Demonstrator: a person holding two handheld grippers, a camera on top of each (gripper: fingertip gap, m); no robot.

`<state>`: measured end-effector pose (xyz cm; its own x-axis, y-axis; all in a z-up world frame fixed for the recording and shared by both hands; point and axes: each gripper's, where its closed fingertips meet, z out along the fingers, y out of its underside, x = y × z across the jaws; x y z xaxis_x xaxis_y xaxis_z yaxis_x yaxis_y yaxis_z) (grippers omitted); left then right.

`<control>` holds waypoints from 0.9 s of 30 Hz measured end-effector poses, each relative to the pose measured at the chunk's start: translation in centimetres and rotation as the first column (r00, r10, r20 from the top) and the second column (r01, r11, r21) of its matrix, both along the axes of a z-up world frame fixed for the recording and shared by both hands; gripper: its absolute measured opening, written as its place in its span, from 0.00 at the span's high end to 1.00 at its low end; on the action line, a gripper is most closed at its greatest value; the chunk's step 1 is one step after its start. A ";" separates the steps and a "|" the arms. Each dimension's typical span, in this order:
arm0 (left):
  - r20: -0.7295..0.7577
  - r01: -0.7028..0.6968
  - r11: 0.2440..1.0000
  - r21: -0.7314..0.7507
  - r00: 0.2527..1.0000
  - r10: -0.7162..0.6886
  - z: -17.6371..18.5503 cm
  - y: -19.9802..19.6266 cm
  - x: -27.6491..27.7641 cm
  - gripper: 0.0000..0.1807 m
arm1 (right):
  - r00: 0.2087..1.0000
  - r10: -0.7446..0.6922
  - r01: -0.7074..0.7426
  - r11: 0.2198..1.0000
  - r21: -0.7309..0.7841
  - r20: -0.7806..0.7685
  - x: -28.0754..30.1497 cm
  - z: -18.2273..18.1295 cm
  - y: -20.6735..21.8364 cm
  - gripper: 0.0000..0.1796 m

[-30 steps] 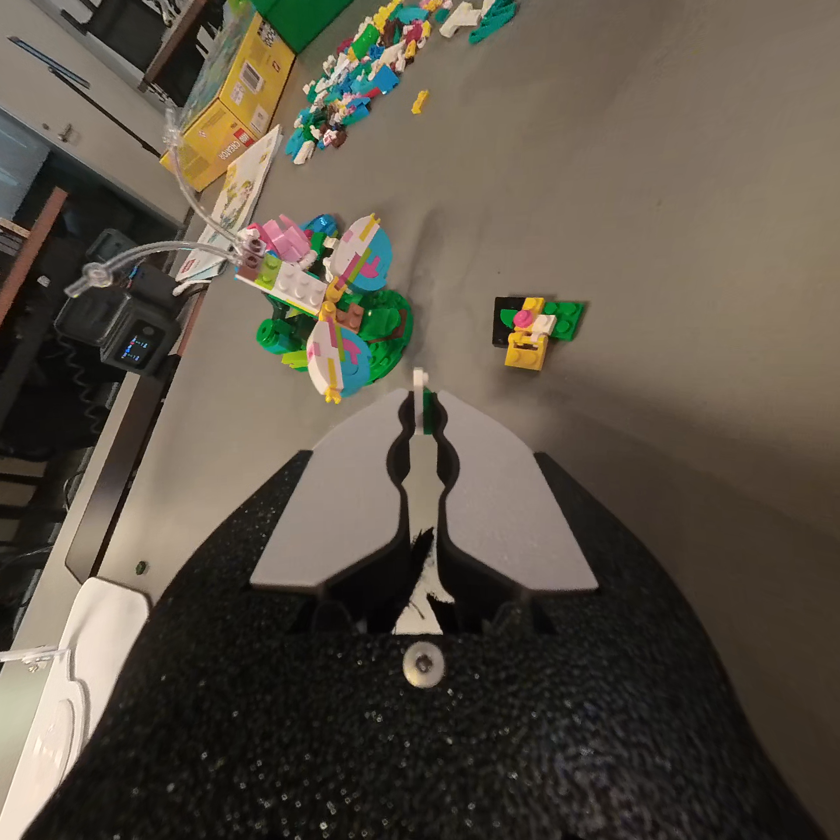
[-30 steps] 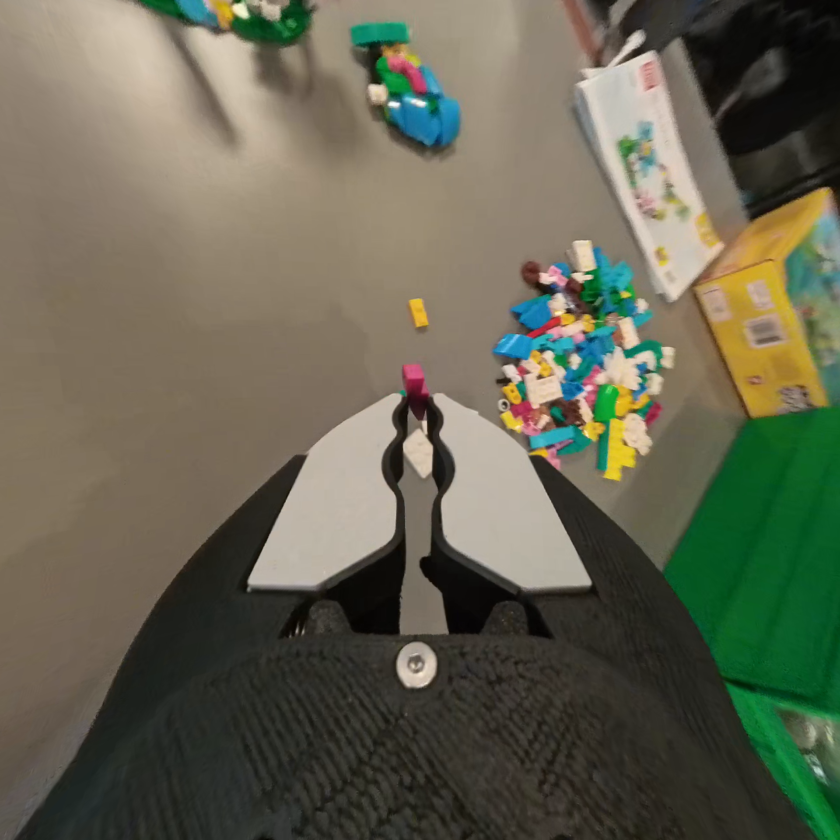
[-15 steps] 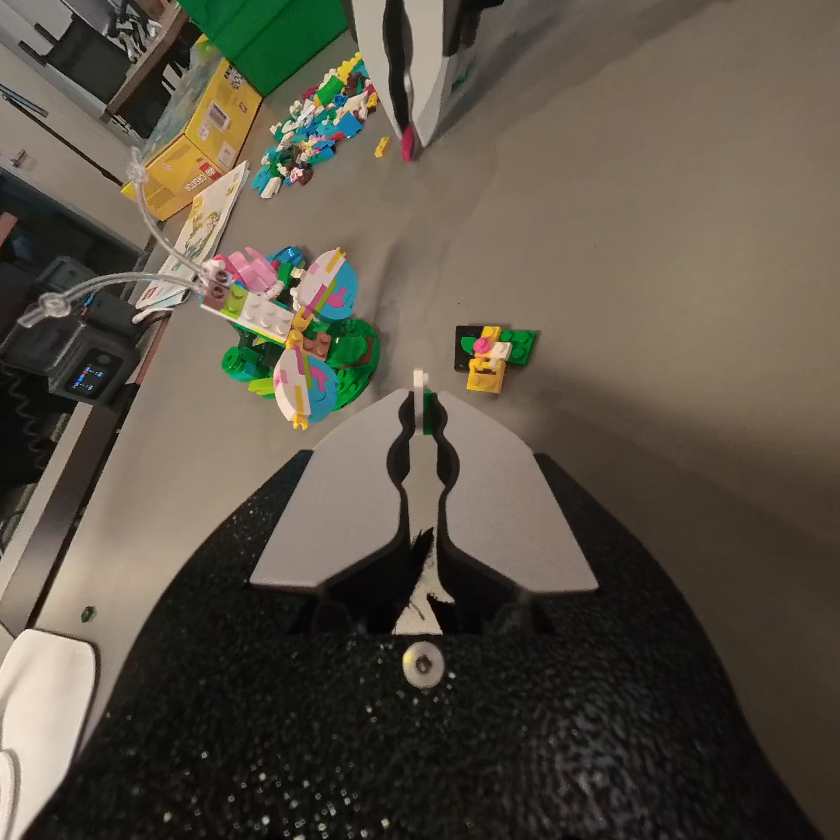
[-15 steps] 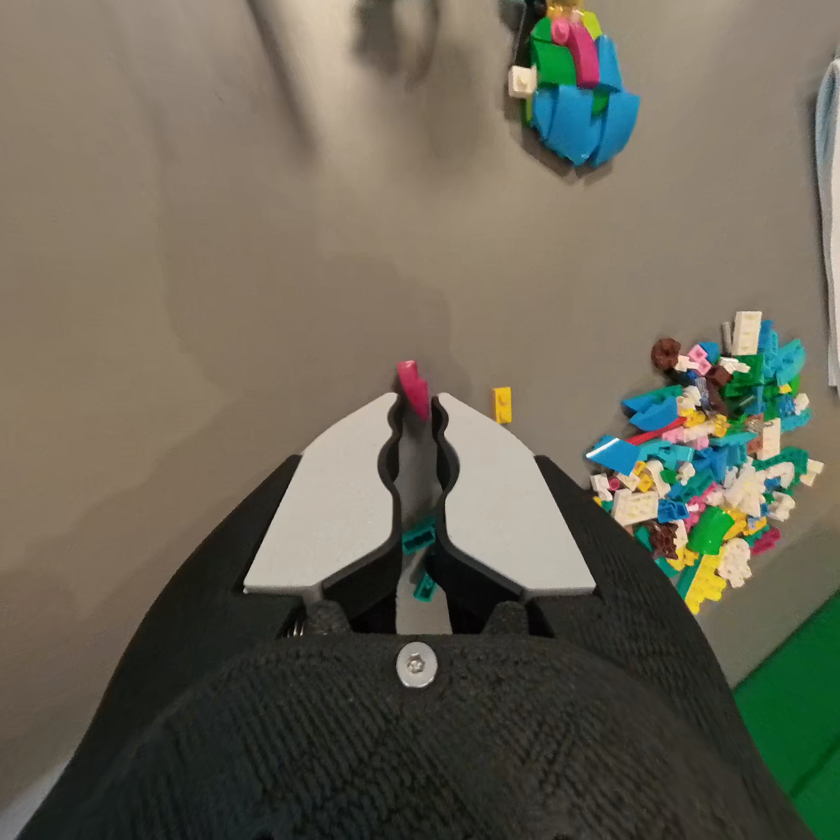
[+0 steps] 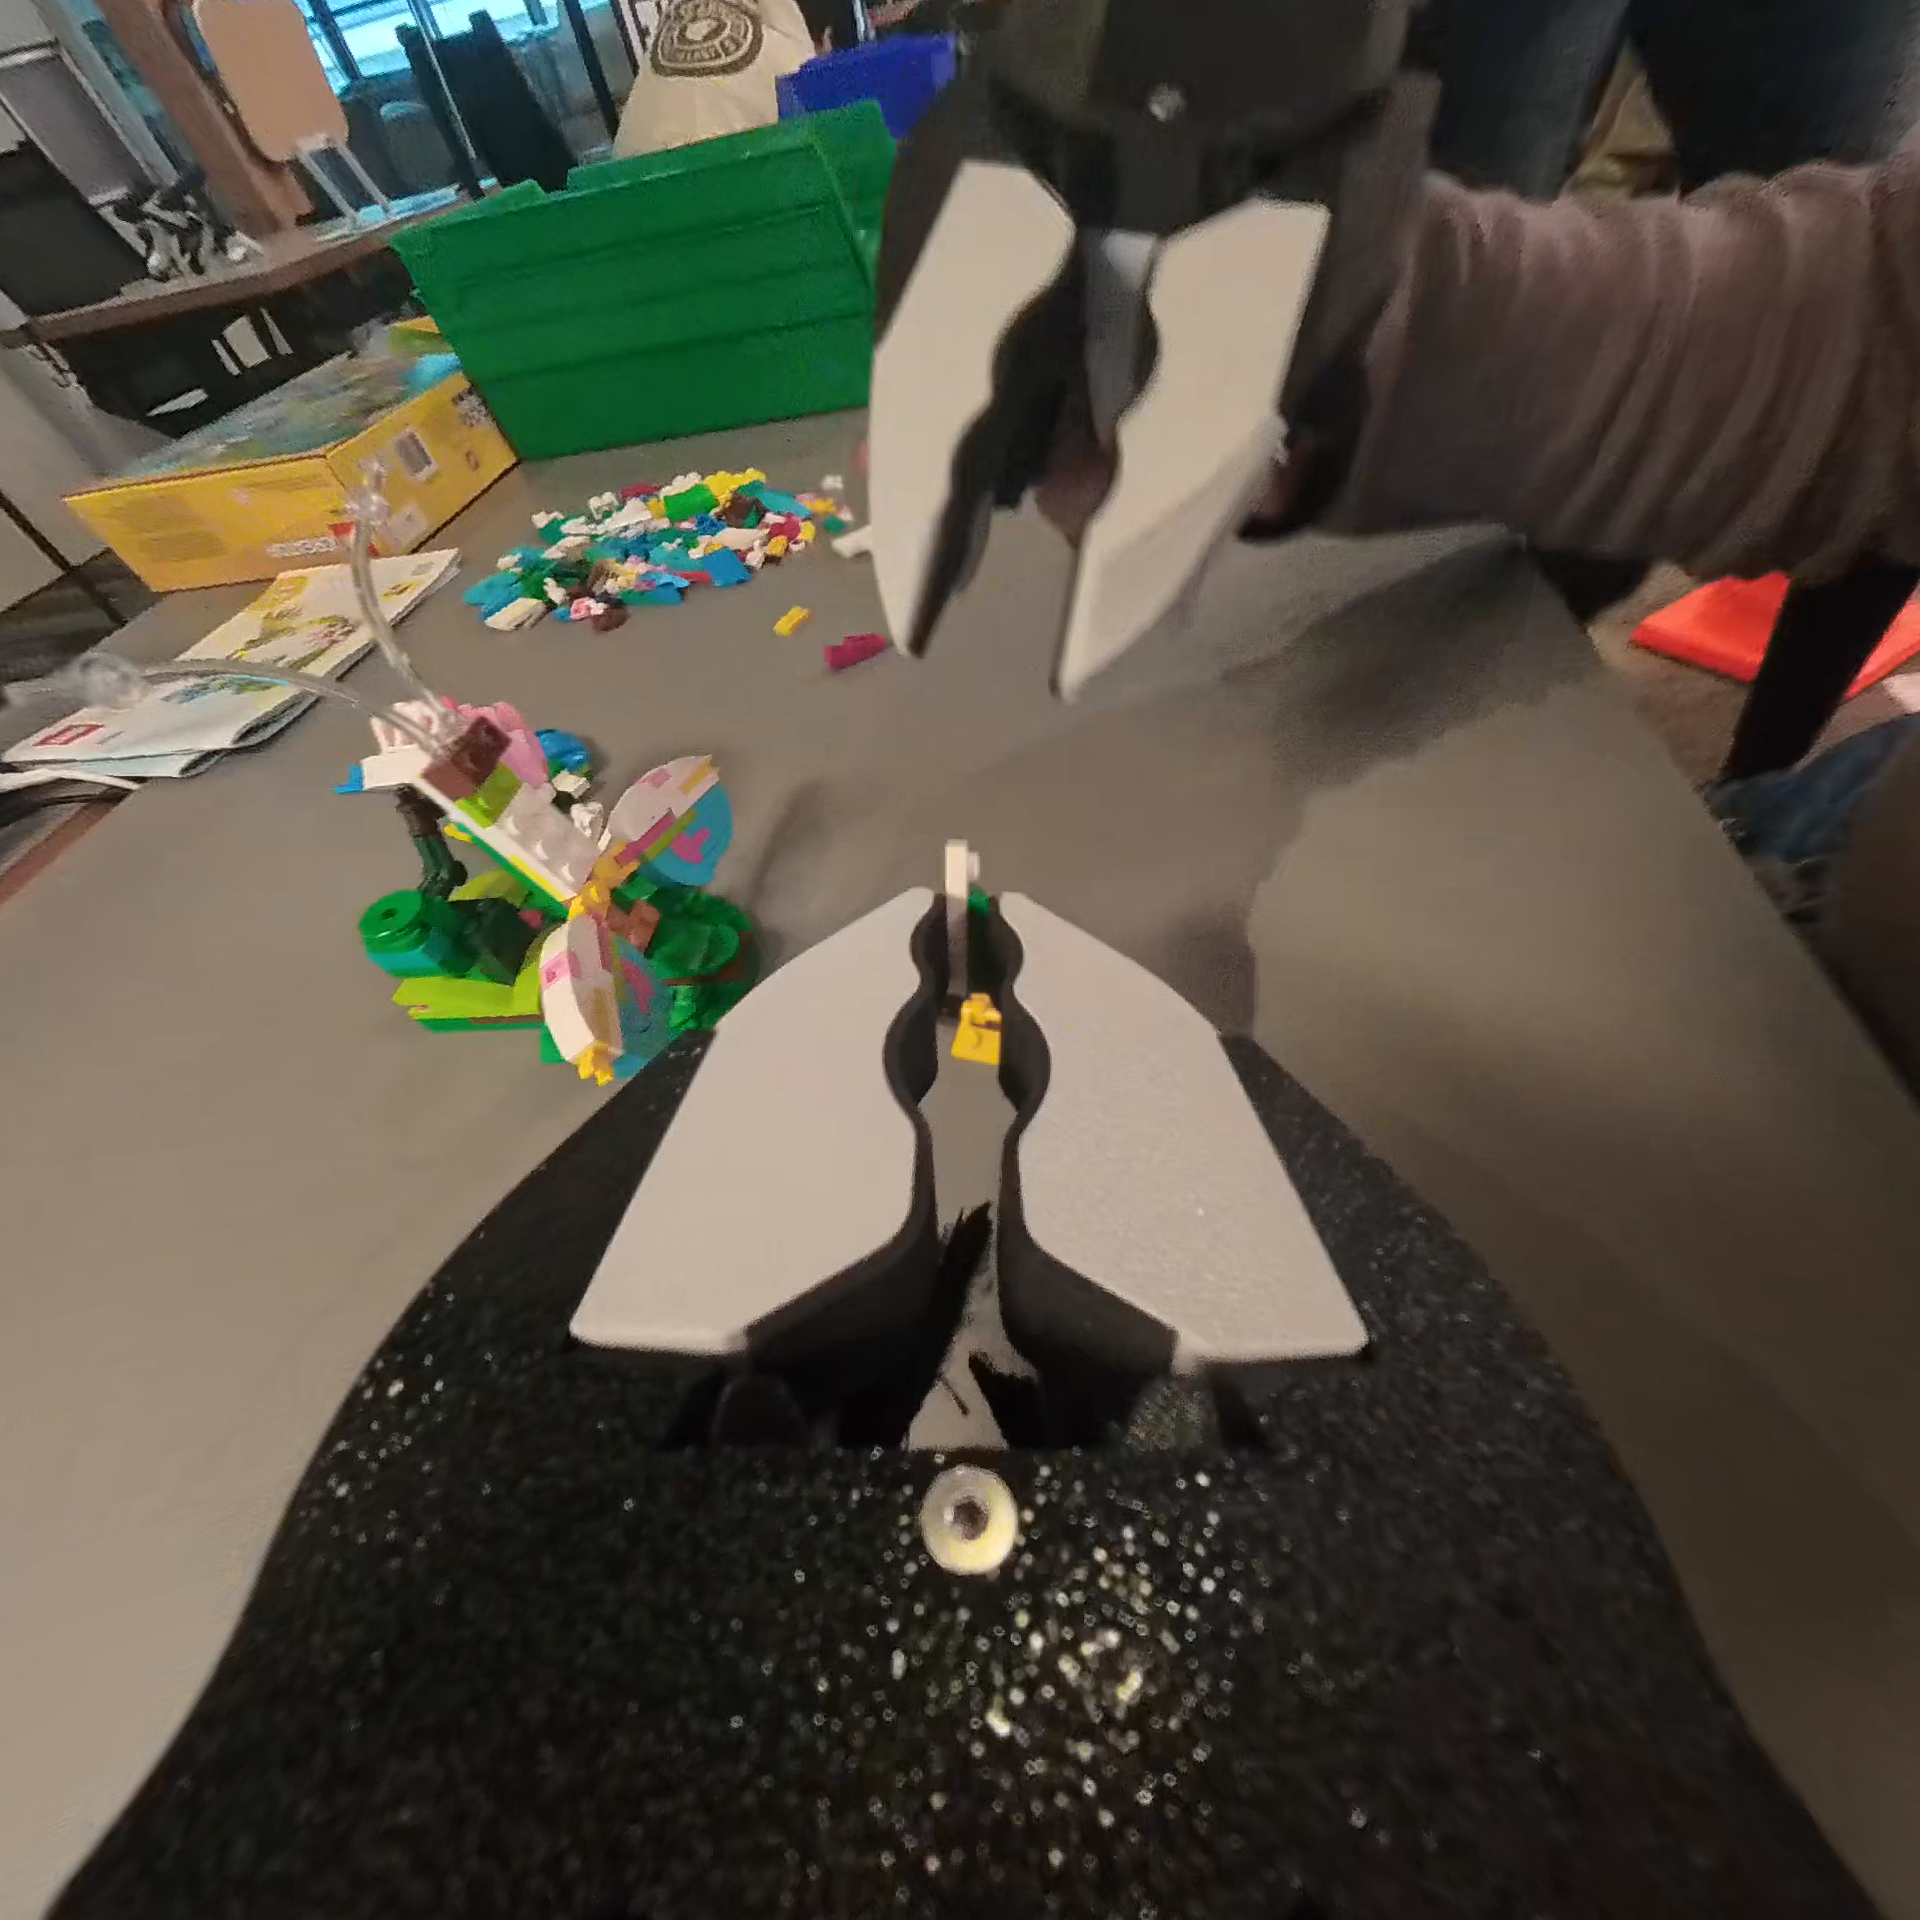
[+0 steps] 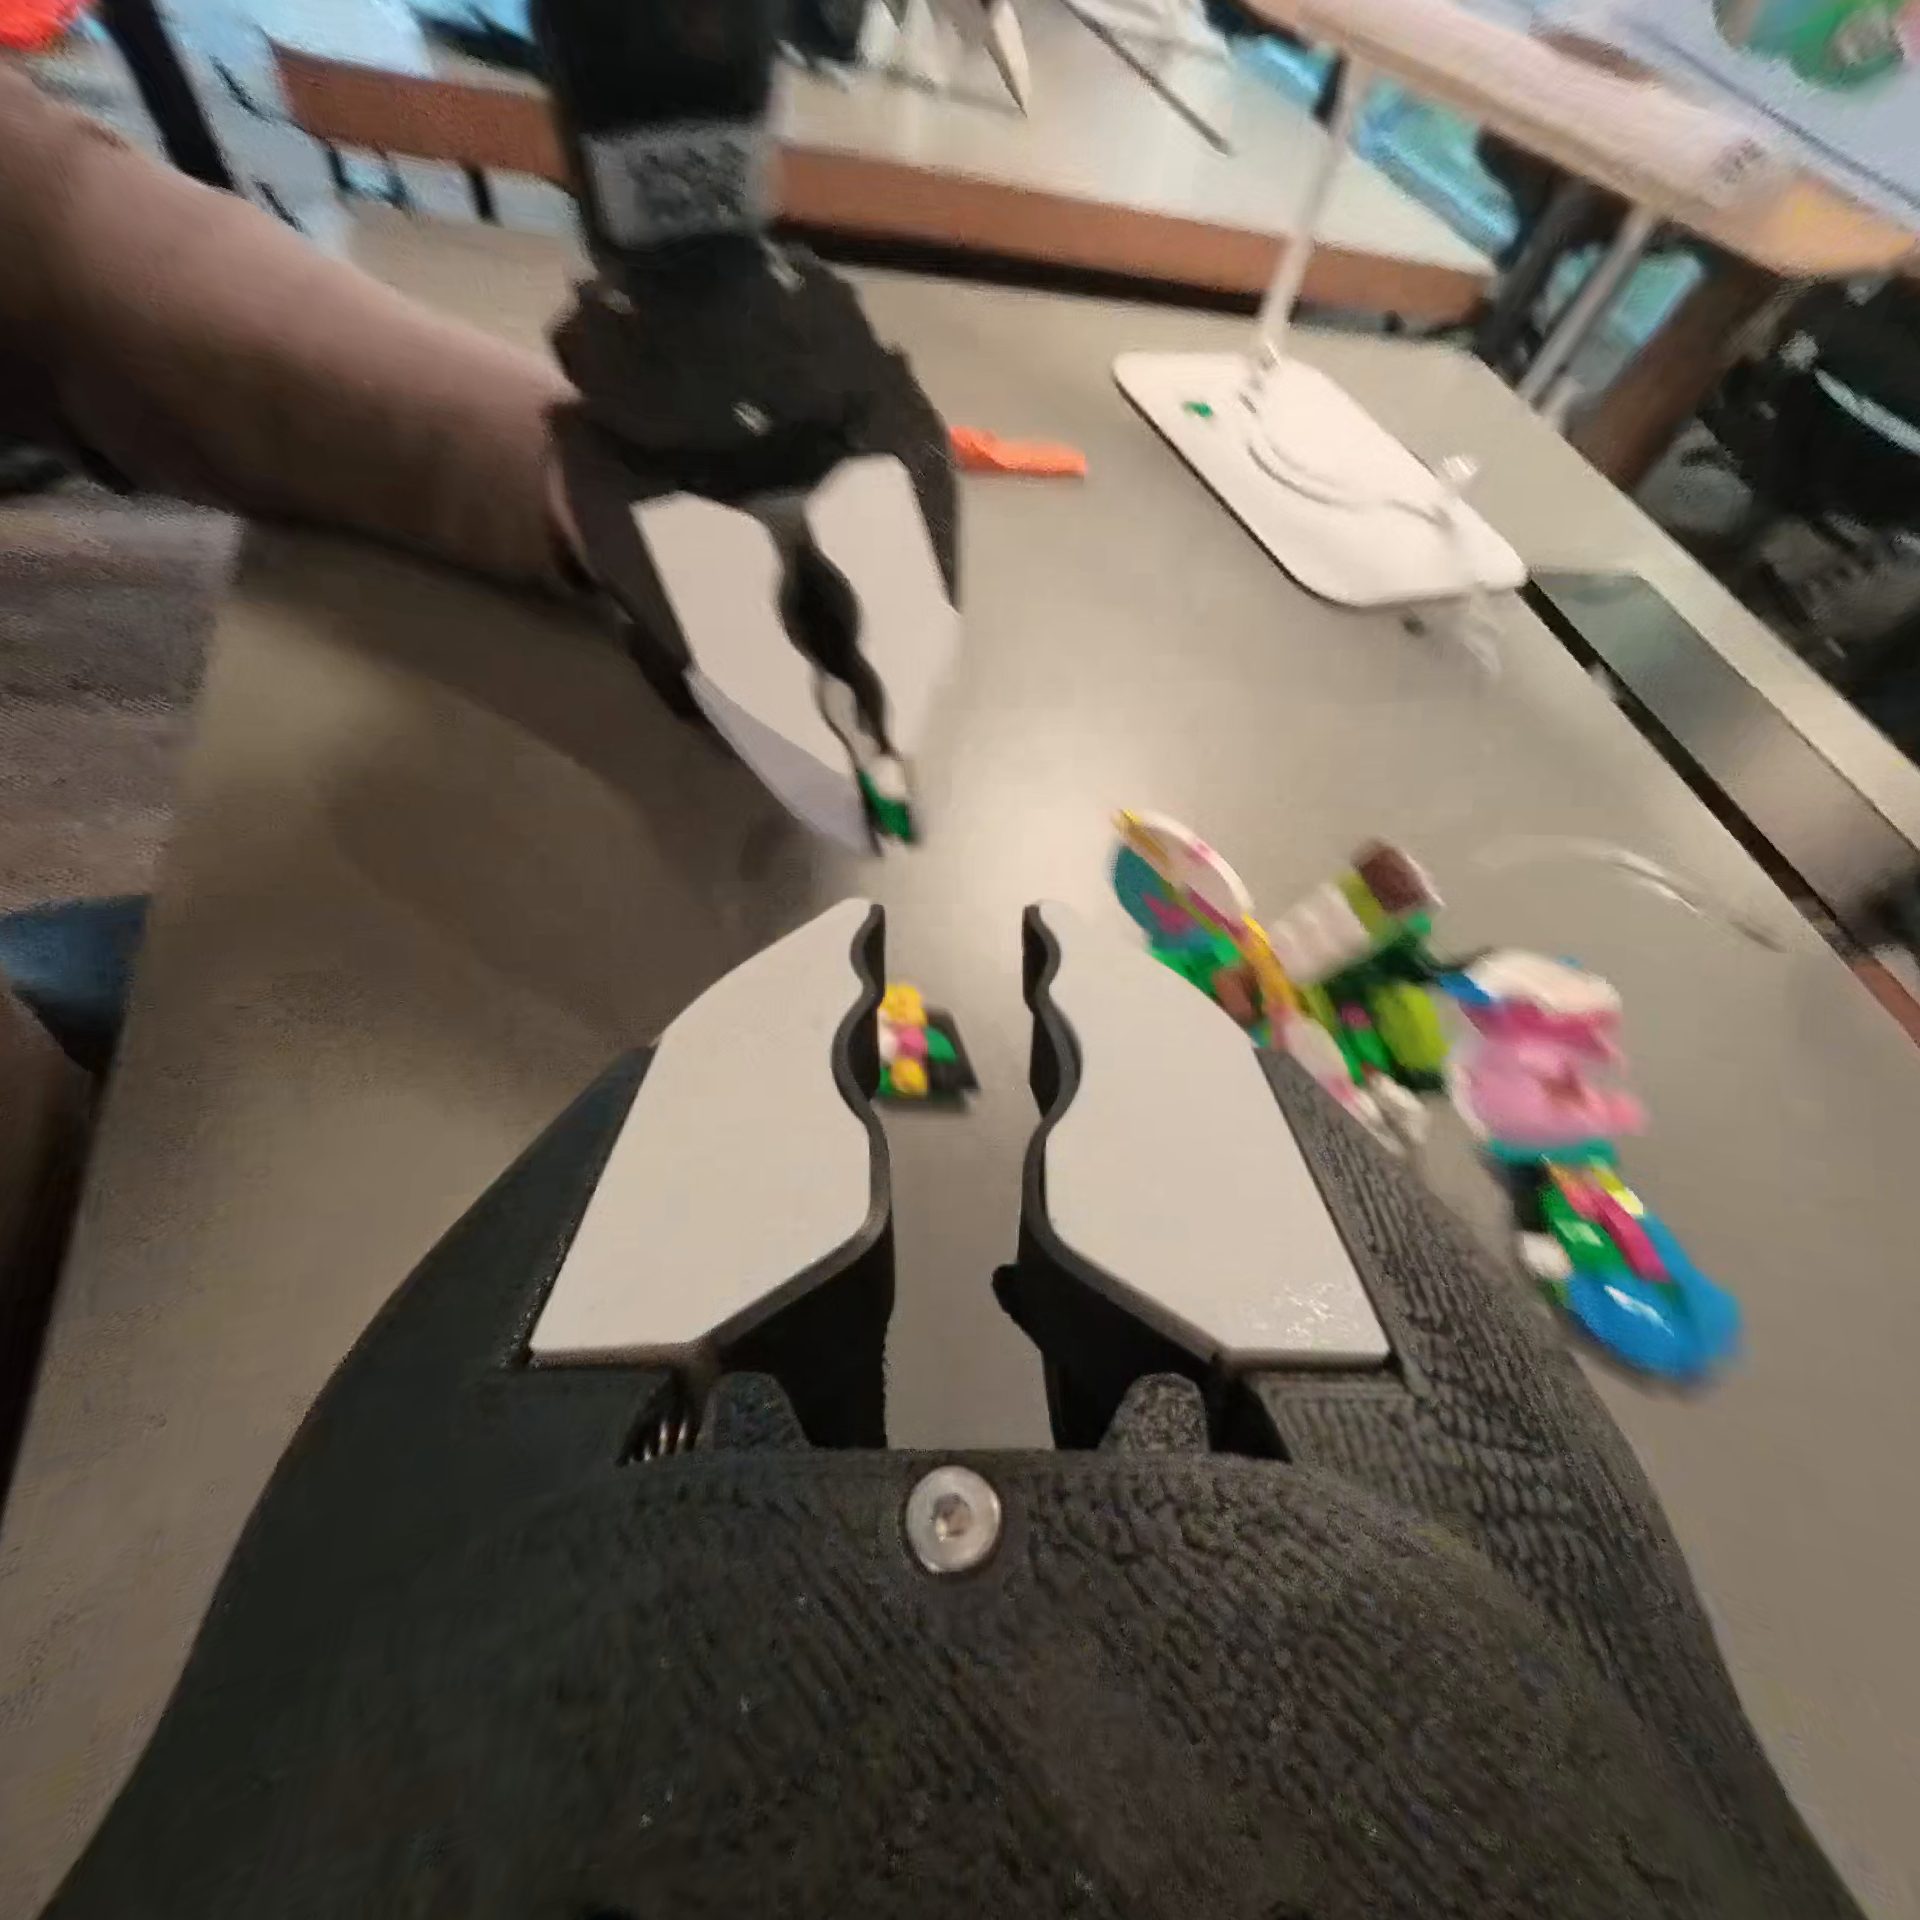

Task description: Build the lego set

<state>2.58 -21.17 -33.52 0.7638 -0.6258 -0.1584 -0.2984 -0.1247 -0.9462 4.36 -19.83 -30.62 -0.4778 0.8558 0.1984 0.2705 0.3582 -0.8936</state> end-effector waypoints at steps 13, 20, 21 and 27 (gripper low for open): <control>0.186 0.185 0.982 0.020 0.965 -0.186 1.7 -1.8 1.4 0.97 | 0.988 0.155 -0.152 0.976 -0.159 0.008 -1.2 -0.5 -3.8 0.95; 0.206 0.216 0.976 0.036 0.954 -0.219 2.0 -2.1 1.7 0.97 | 0.982 0.189 -0.184 0.955 -0.235 0.000 -1.1 -0.1 -4.0 0.96; 0.208 0.217 0.976 0.033 0.953 -0.219 2.0 -2.1 1.7 0.97 | 0.982 0.188 -0.185 0.957 -0.225 -0.007 -1.1 -0.1 -4.0 0.96; 0.220 0.201 0.980 -0.017 0.956 -0.192 1.7 -1.8 1.6 0.97 | 0.984 0.175 -0.180 0.971 -0.157 -0.044 -1.3 0.0 -4.0 0.96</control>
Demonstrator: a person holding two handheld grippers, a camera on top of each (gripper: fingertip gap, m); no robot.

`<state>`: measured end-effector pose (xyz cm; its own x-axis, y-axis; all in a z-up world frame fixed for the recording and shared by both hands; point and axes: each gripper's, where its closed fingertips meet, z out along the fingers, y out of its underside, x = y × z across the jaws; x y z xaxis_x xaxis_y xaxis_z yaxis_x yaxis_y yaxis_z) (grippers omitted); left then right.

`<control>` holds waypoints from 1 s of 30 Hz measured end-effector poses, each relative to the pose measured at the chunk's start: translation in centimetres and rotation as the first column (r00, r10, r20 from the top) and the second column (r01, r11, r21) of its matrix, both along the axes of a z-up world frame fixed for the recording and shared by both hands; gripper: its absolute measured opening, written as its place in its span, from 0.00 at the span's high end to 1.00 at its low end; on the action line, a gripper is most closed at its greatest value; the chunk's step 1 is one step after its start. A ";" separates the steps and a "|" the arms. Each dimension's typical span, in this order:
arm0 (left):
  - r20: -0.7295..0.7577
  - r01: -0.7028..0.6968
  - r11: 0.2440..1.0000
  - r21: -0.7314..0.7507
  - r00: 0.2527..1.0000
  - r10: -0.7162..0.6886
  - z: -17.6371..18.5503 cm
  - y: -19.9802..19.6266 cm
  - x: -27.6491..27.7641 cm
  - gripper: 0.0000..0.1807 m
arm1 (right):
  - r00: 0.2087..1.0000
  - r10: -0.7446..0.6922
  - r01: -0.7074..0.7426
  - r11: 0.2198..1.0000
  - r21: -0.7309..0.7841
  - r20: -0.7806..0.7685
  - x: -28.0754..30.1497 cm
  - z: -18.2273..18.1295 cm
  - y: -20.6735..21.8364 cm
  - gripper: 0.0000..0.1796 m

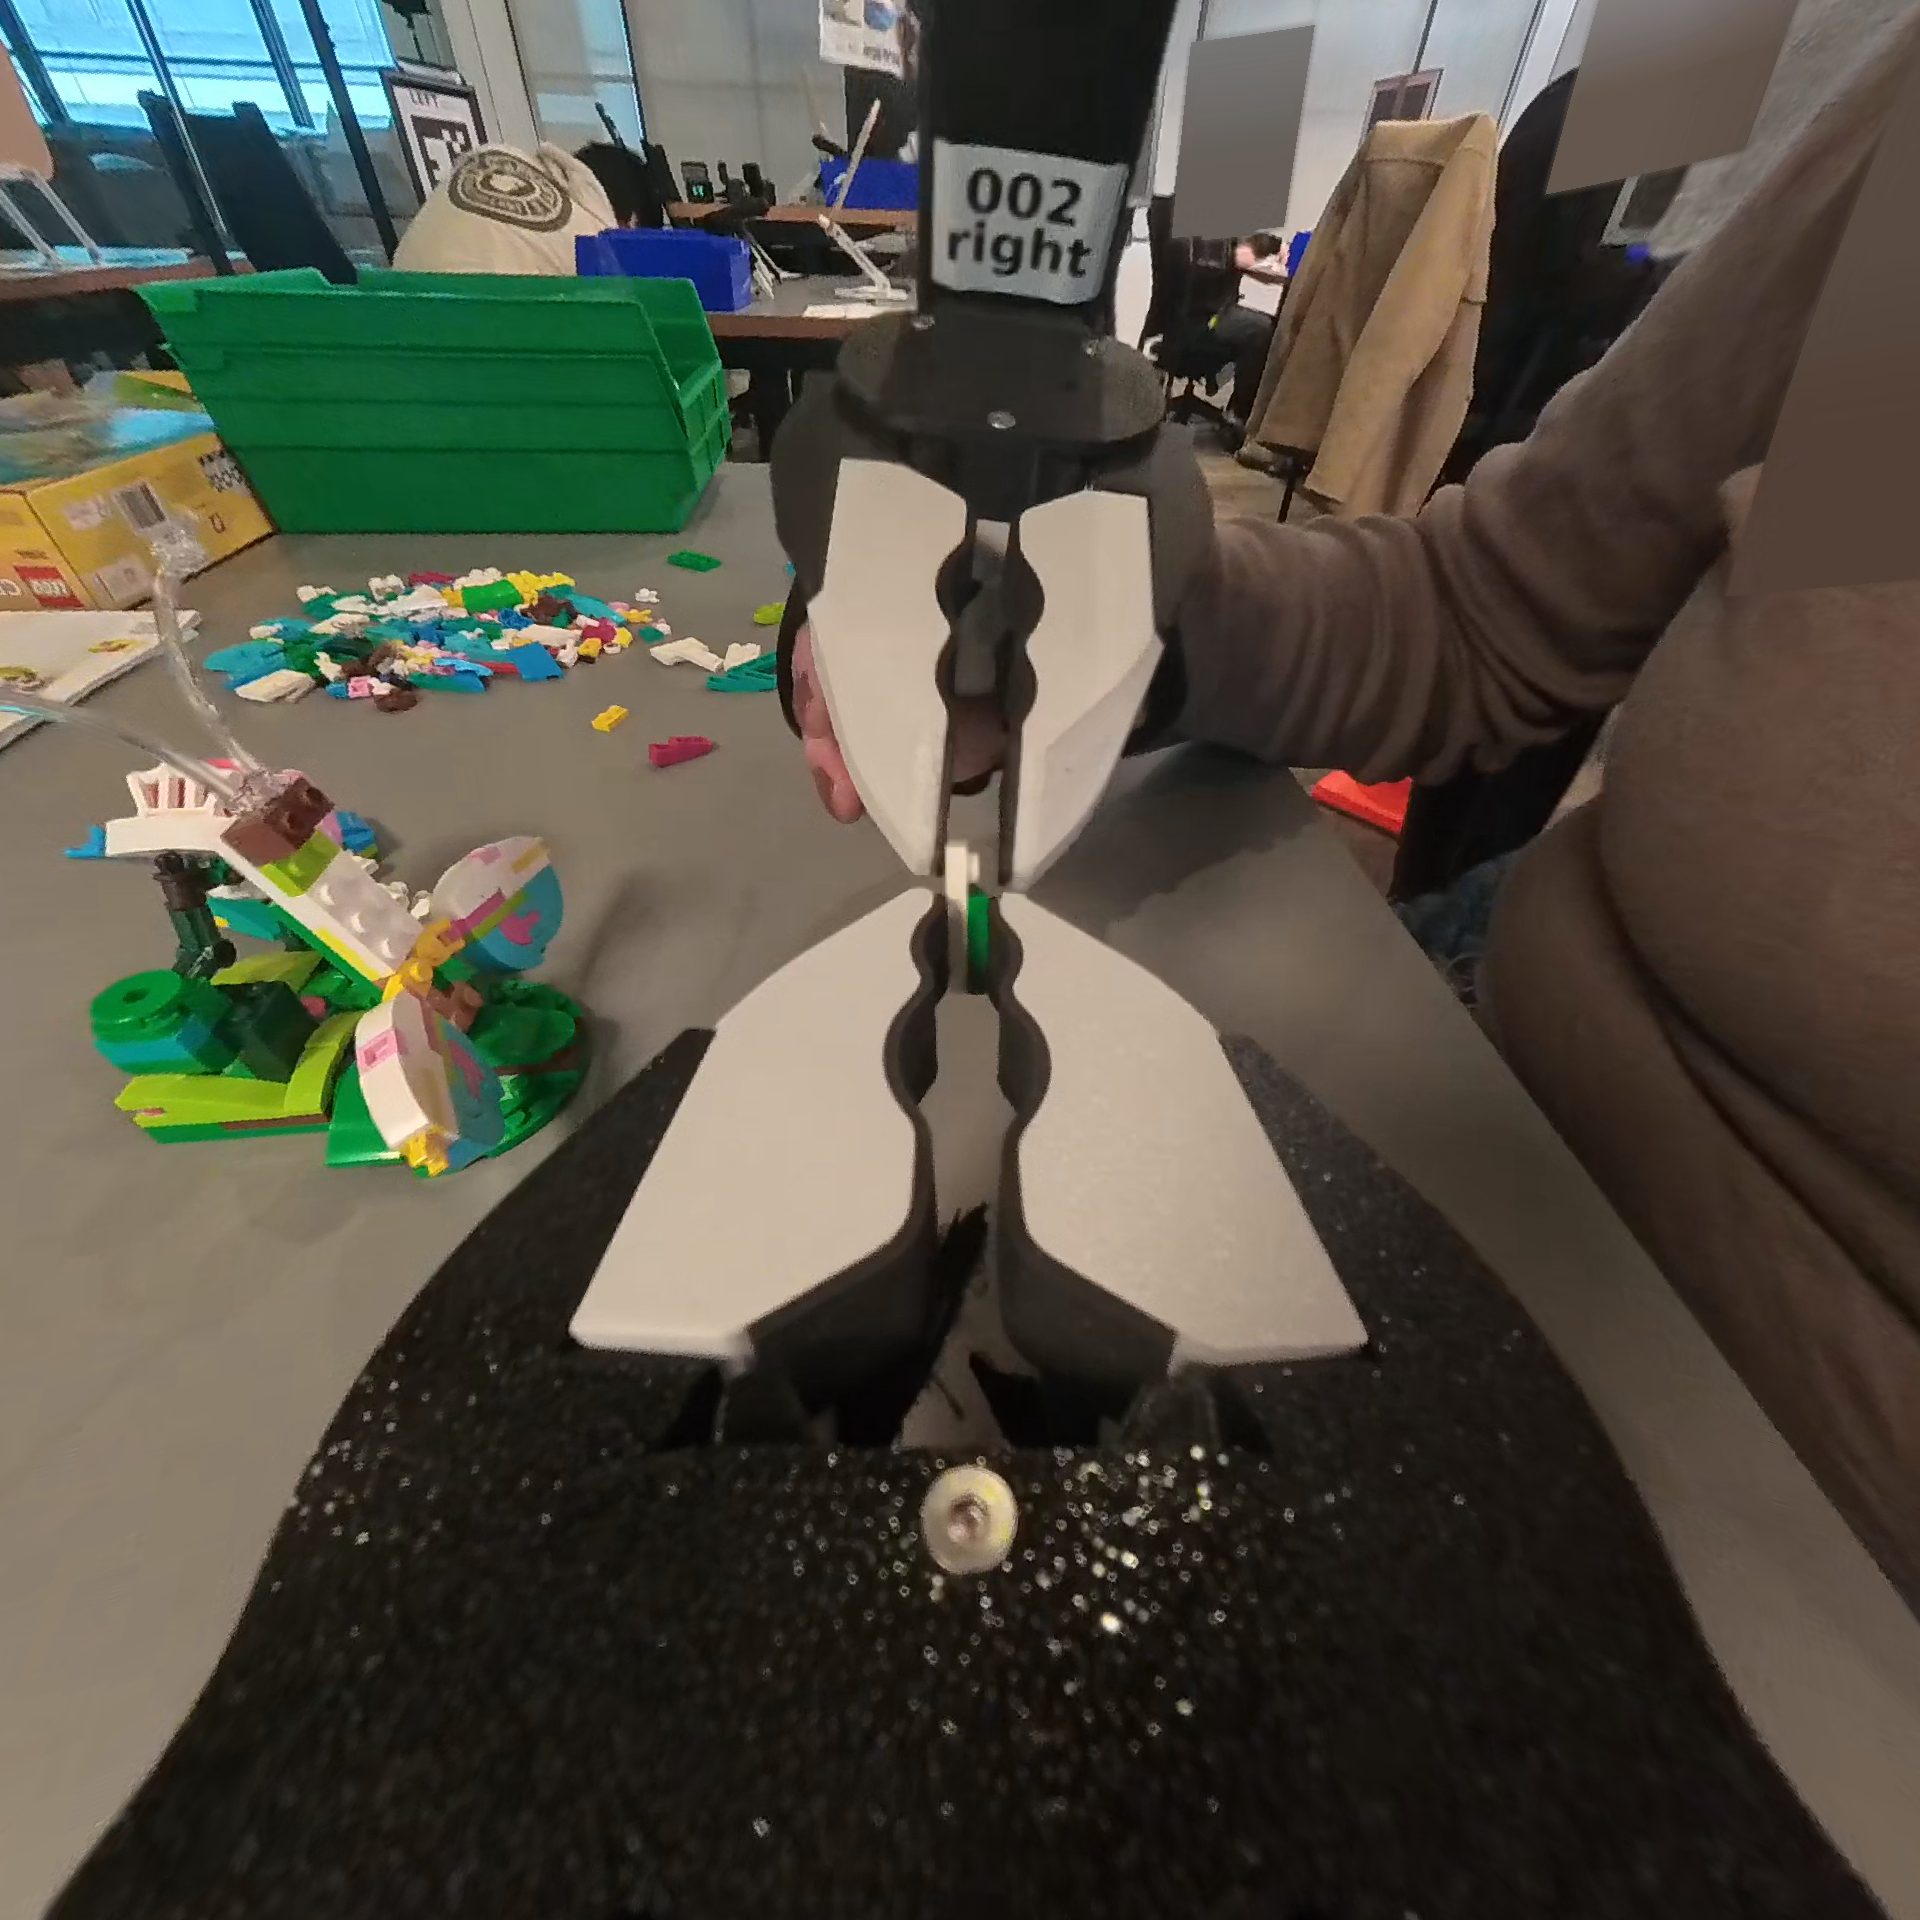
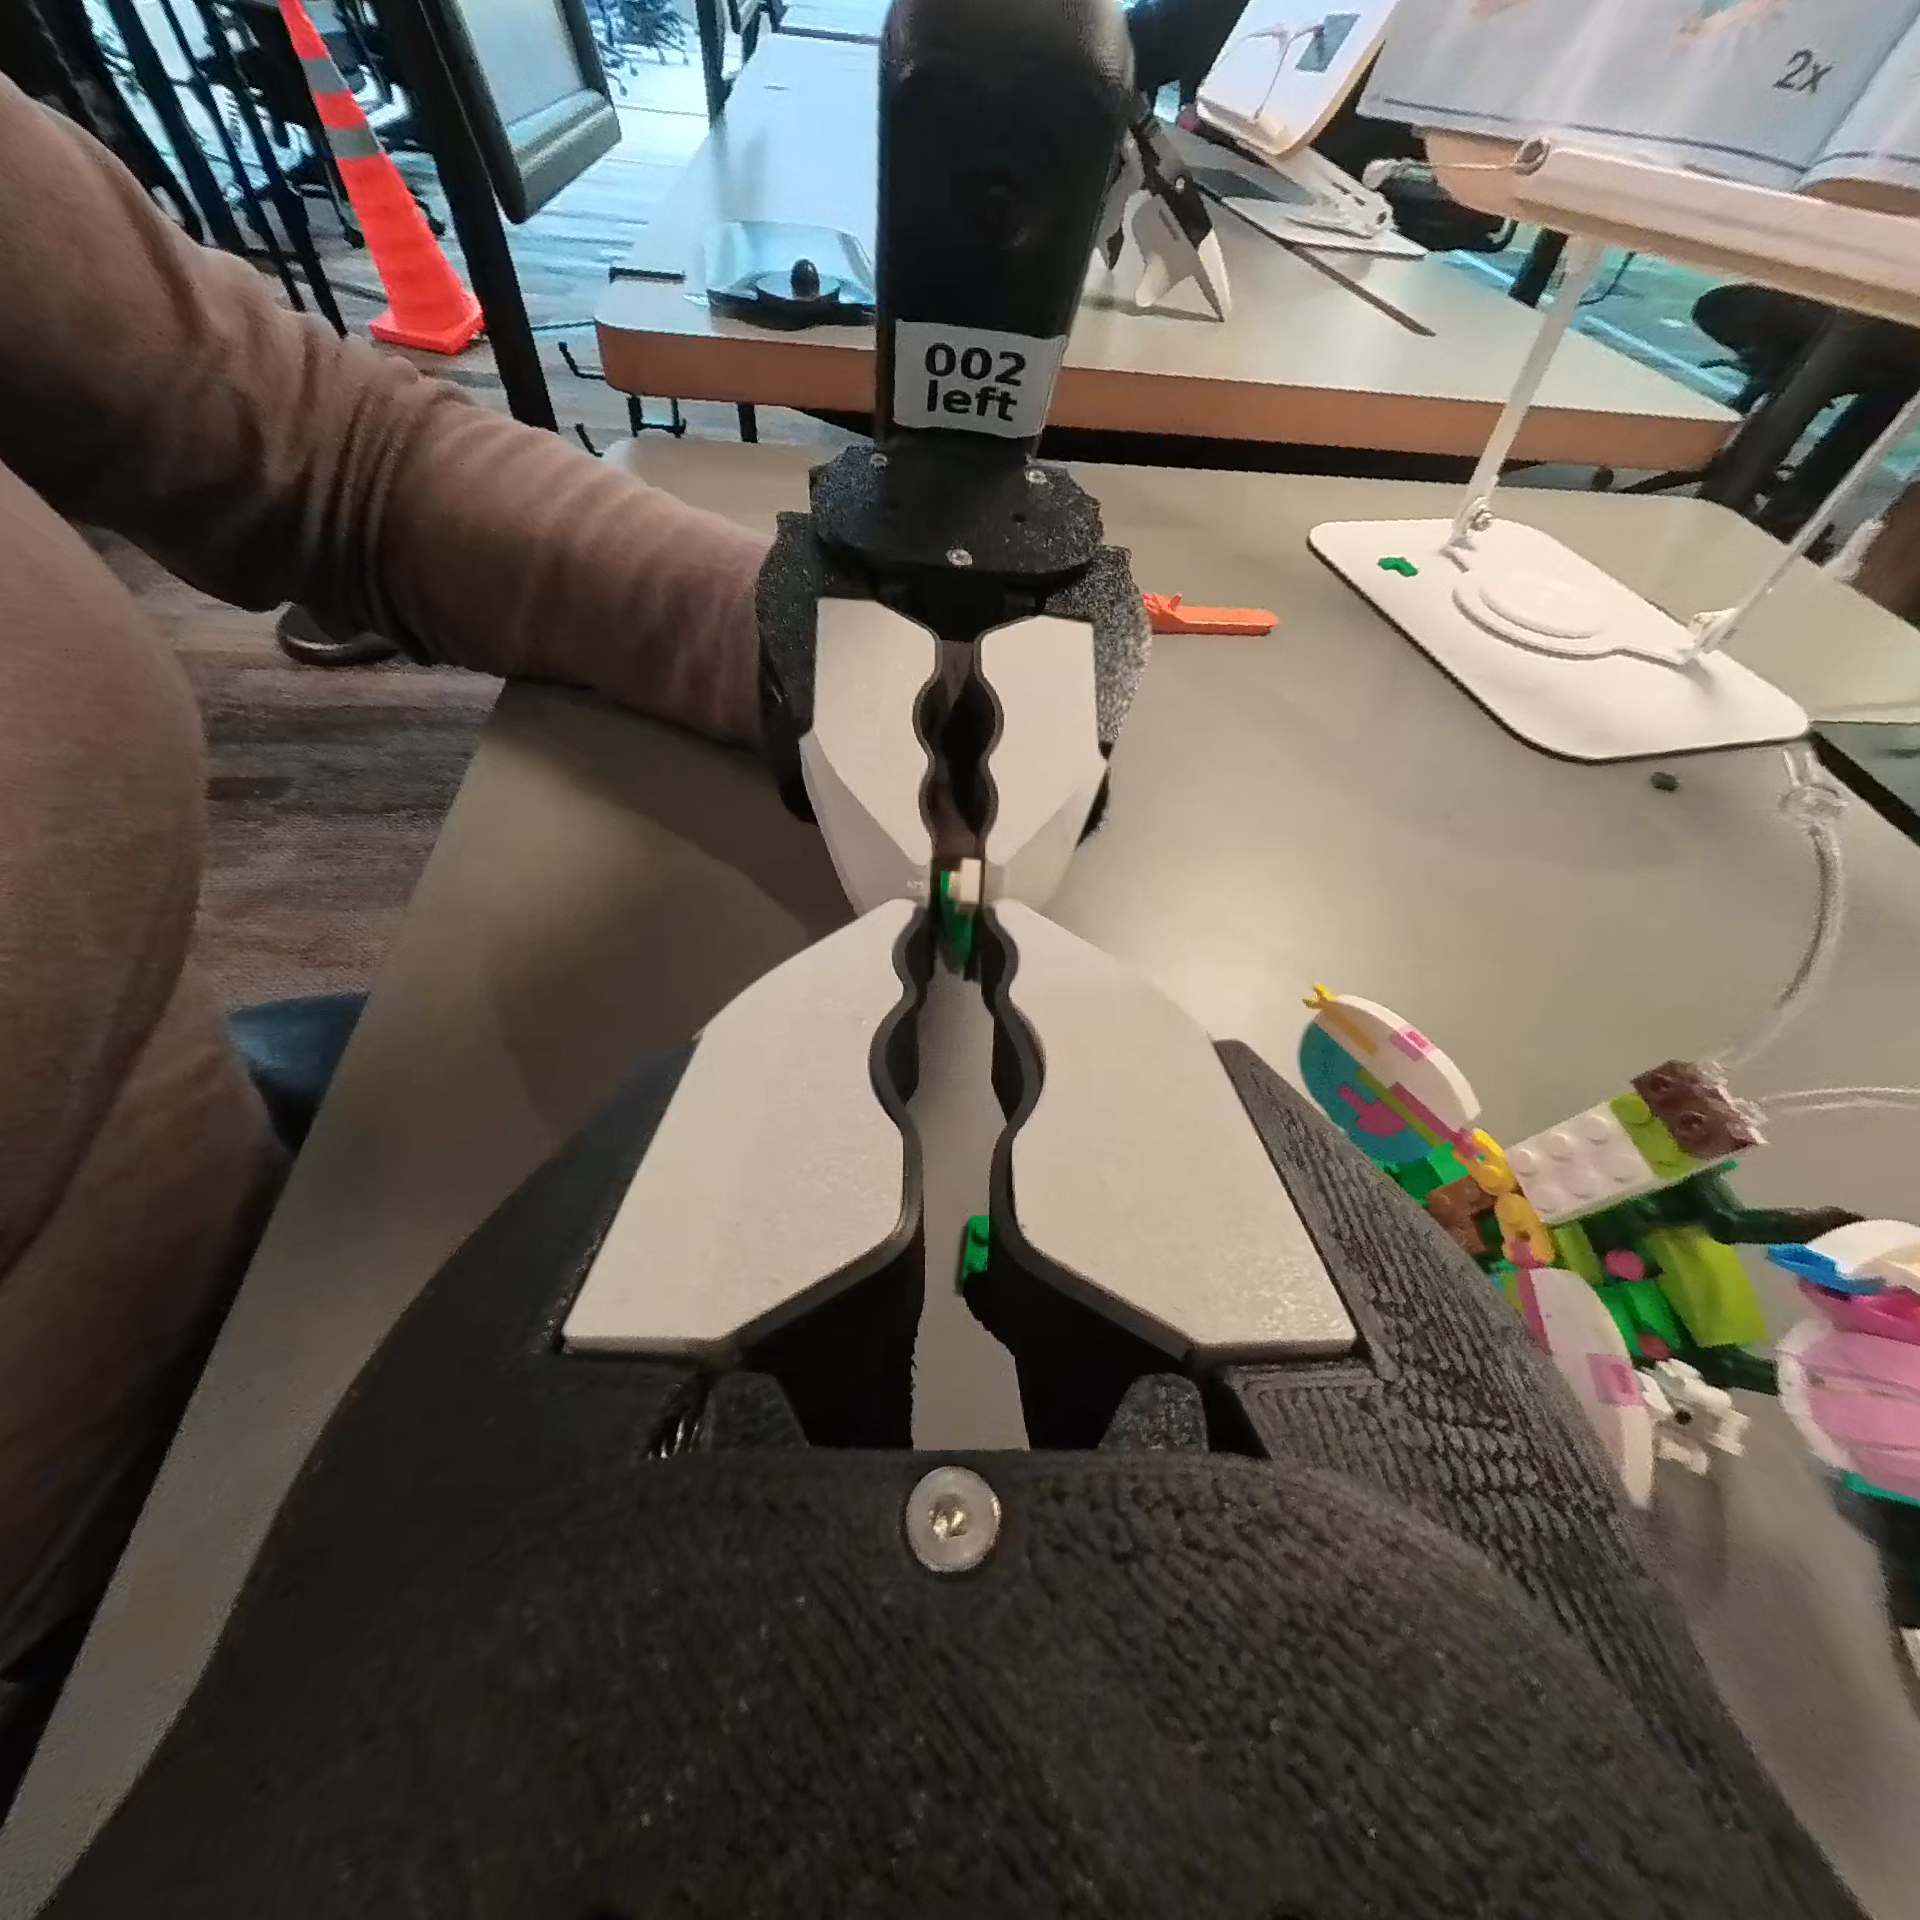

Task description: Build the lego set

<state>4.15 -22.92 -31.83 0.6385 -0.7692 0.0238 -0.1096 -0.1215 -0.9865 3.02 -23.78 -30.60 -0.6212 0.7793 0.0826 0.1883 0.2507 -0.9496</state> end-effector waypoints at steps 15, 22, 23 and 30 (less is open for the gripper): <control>-0.003 -0.033 0.998 0.046 0.999 0.033 0.7 0.1 0.2 0.97 | 0.998 -0.020 0.013 0.995 -0.098 -0.066 -0.1 1.1 0.0 0.98; -0.096 -0.019 0.999 -0.045 0.995 0.015 -0.7 0.0 0.0 0.97 | 1.000 -0.005 0.004 1.000 -0.031 -0.017 0.0 -0.3 0.1 0.98; -0.127 -0.023 0.998 -0.062 0.992 0.015 -1.0 0.0 0.0 0.97 | 1.000 -0.004 0.004 1.000 -0.021 0.003 0.0 -0.7 0.1 0.98; -0.271 -0.006 0.993 -0.121 0.962 -0.027 -2.9 -0.5 0.4 0.97 | 0.992 0.051 -0.050 0.999 -0.014 0.113 0.4 -2.1 -0.6 0.98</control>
